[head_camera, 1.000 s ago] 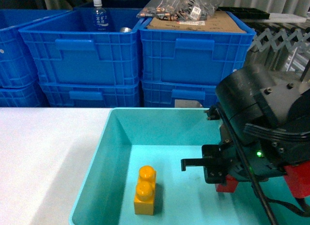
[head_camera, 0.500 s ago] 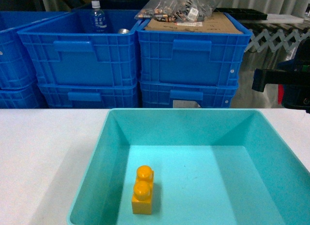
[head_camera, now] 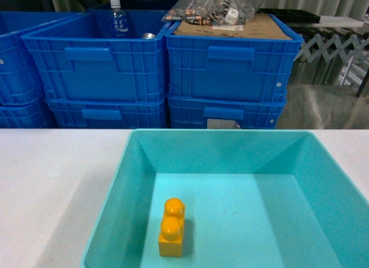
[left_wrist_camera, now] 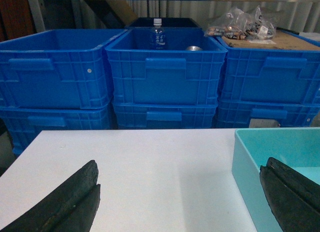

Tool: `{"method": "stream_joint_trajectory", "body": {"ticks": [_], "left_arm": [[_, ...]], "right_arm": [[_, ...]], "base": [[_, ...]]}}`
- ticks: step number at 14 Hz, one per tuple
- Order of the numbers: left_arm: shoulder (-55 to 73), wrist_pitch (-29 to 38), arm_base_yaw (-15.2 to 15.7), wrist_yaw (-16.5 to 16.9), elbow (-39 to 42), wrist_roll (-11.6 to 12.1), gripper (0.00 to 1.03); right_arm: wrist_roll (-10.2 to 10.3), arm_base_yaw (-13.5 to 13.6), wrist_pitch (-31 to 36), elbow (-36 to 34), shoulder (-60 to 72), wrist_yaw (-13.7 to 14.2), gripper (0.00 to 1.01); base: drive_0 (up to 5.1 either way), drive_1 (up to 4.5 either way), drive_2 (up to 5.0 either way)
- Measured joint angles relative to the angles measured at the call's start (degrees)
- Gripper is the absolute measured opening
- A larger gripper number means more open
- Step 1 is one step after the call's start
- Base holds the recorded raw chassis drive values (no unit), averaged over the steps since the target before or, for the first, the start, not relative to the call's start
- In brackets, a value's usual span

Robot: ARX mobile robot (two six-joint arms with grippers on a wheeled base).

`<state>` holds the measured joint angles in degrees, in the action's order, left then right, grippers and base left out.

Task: Pick red block from blue box to shelf

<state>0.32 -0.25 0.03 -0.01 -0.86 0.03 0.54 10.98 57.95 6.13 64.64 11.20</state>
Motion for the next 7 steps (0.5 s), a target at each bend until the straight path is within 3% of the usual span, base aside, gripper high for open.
{"method": "stream_joint_trajectory", "body": {"ticks": [4,5,6,7], "left_arm": [[0.0,0.0,0.0,0.0,0.0,0.0,0.98],[0.0,0.0,0.0,-0.1,0.0,0.0,0.98],[0.0,0.0,0.0,0.0,0.0,0.0,0.98],[0.0,0.0,0.0,0.0,0.0,0.0,0.98]], "right_arm": [[-0.2,-5.2,-12.8,-4.4,-16.8,-5.2,0.28],[-0.2,-11.4,-21.1,-5.4,-26.5,-10.6,0.28],[-0.2,-11.3,-27.7,-5.4,-33.8,-11.0,0.28],[-0.2,-11.3,-30.3,-5.4,-36.7,-11.0,0.28]], "base": [[0.0,0.00,0.0],[0.0,0.00,0.0],[0.0,0.00,0.0],[0.0,0.00,0.0]]}}
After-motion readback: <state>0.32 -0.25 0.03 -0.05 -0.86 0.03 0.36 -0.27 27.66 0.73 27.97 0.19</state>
